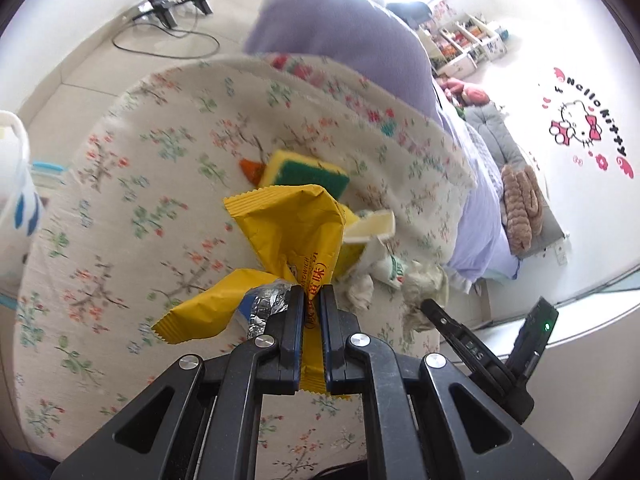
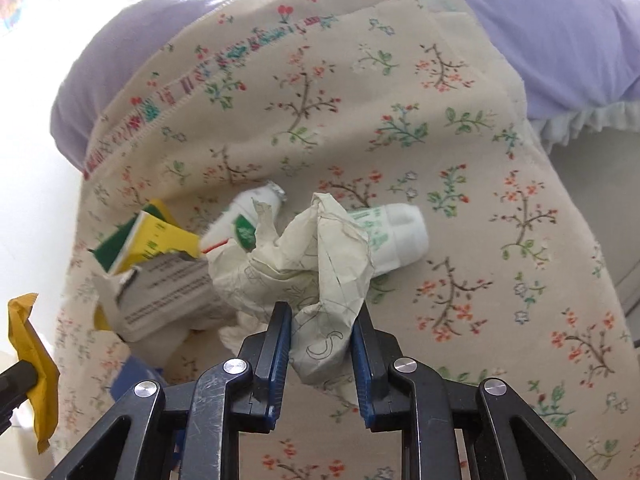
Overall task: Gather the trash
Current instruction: 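Carry wrapper and tissue to the wastebasket and open both tools over it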
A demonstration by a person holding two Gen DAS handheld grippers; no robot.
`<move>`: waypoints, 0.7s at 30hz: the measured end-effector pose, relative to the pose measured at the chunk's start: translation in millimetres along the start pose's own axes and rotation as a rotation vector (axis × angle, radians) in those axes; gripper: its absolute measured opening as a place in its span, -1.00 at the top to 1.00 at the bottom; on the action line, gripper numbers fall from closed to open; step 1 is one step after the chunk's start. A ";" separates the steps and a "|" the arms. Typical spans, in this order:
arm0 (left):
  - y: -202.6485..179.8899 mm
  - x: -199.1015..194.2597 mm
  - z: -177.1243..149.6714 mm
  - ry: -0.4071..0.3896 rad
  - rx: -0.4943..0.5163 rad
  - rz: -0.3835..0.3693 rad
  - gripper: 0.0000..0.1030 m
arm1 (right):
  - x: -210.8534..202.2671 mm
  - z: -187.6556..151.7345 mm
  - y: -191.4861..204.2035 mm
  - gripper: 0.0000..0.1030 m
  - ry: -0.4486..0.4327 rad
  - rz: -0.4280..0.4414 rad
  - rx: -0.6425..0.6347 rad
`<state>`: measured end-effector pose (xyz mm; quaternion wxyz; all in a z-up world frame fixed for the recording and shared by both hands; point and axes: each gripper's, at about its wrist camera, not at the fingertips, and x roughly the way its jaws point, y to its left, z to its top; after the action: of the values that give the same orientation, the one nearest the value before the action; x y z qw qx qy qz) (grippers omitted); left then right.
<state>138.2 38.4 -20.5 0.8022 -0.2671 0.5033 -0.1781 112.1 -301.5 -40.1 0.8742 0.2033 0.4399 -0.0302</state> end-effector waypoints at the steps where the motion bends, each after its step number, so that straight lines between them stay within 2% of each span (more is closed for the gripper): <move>1: 4.3 -4.3 1.6 -0.012 -0.010 0.008 0.85 | -3.8 -0.9 -0.1 0.51 -0.012 0.013 -0.001; 8: 50.1 -38.0 13.9 -0.097 -0.108 0.063 0.85 | -21.1 -3.6 27.2 0.51 -0.111 0.032 -0.012; 11: 70.2 -53.2 18.0 -0.128 -0.151 0.078 0.85 | -33.7 -6.1 46.9 0.51 -0.192 0.015 -0.081; 13: 86.4 -66.3 23.3 -0.148 -0.190 0.086 0.85 | -38.7 -8.6 60.3 0.51 -0.217 0.048 -0.116; 18: 132.1 -117.5 40.0 -0.255 -0.289 0.130 0.85 | -40.3 -18.6 112.3 0.51 -0.218 0.126 -0.218; 21: 167.7 -148.9 46.8 -0.319 -0.362 0.188 0.85 | -34.2 -29.4 152.4 0.50 -0.185 0.208 -0.289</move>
<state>119.2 265.7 0.0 0.8236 -0.3832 0.4166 0.0348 104.3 -155.0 21.2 0.9294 0.1163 0.3341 0.1053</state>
